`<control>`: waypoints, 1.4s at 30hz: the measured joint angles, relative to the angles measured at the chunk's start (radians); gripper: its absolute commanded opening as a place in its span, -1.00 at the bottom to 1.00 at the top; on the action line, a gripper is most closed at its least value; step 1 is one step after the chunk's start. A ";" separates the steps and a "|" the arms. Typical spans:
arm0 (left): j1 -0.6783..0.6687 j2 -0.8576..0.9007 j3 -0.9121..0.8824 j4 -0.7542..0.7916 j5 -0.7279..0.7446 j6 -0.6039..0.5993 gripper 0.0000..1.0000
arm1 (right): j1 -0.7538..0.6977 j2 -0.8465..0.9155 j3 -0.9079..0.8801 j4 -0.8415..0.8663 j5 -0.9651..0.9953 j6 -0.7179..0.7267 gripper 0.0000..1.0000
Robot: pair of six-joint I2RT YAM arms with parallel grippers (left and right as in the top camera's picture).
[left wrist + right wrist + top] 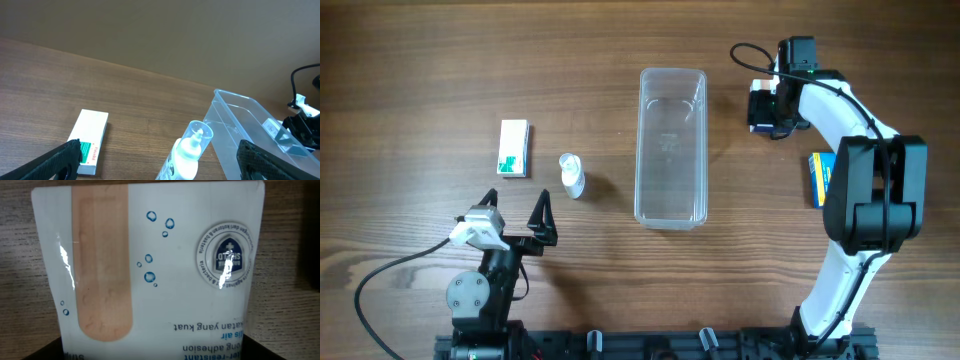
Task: Pack container
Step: 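Reach the right gripper to the white Hansaplast box and grasp it, then carry the Hansaplast box left over the clear container and lower it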
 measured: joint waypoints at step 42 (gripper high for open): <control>0.000 0.000 0.000 0.000 0.000 0.000 0.99 | 0.531 -0.310 0.026 -0.168 0.043 0.360 0.49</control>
